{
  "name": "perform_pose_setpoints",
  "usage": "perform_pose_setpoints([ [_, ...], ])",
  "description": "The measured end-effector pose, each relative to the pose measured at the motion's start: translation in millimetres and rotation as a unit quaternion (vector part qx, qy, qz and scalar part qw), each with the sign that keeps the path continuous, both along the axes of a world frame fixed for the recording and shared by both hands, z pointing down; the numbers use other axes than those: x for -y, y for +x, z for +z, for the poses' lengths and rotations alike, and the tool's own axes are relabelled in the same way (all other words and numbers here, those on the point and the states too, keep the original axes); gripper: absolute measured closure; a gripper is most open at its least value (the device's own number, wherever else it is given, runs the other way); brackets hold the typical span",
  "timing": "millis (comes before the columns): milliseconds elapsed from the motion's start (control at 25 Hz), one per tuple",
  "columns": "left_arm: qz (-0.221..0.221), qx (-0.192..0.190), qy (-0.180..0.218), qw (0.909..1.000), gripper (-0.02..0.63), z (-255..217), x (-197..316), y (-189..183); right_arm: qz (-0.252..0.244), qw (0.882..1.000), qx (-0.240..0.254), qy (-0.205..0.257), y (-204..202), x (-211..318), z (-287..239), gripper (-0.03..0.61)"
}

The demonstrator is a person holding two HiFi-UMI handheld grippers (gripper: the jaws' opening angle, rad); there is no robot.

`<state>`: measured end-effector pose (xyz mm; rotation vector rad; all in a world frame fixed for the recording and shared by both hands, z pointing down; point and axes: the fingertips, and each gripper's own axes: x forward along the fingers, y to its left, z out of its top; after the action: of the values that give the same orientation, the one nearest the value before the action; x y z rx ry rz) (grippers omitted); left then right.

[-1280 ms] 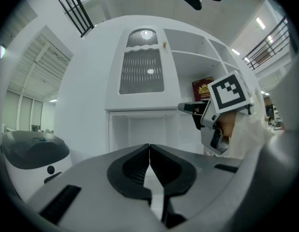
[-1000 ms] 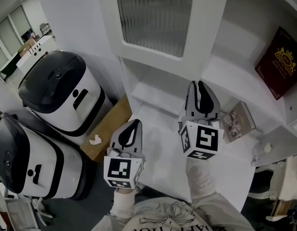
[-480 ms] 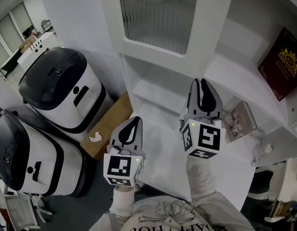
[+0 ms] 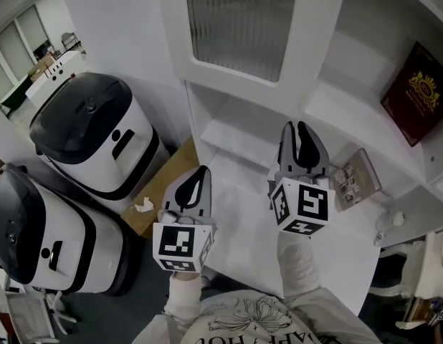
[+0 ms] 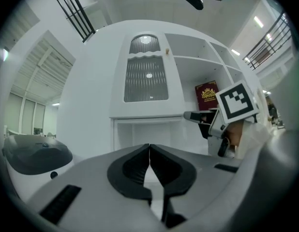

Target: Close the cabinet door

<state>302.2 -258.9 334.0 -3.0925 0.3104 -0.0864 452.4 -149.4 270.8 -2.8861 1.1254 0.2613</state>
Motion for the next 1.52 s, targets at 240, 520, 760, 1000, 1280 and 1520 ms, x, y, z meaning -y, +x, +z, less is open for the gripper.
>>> perform_pose_setpoints([
  [240,-0.004,-0.016,-0.003,0.9999,0.609,-13.5,5.7,-8.9,-0.008,1.000,0.017,-0.017,-25.9,1.3,11.3,0.505],
  [520,-0.006,-0.026,-0.008,0.9996,0.609,-19.5,7.8,-23.1,0.002,0.999,0.030,-0.017,-48.3,-6.3,23.5,0.509],
  [760,-0.005,-0.033,-0.011,0.9994,0.609,-23.5,9.3,-33.2,0.015,0.999,0.036,-0.013,-57.9,-14.8,25.2,0.522],
  [1000,-0.002,-0.035,-0.015,0.9993,0.609,-24.5,8.3,-37.7,0.016,0.999,0.033,-0.018,-67.6,-15.6,25.7,0.522],
  [1280,0.006,-0.034,-0.015,0.9993,0.609,-24.9,3.4,-39.6,0.021,0.999,0.032,-0.025,-70.7,-21.0,26.1,0.522],
  [1520,0.013,-0.033,-0.014,0.9993,0.609,-24.5,-0.8,-39.7,0.017,0.999,0.029,-0.030,-74.9,-20.9,25.9,0.522],
])
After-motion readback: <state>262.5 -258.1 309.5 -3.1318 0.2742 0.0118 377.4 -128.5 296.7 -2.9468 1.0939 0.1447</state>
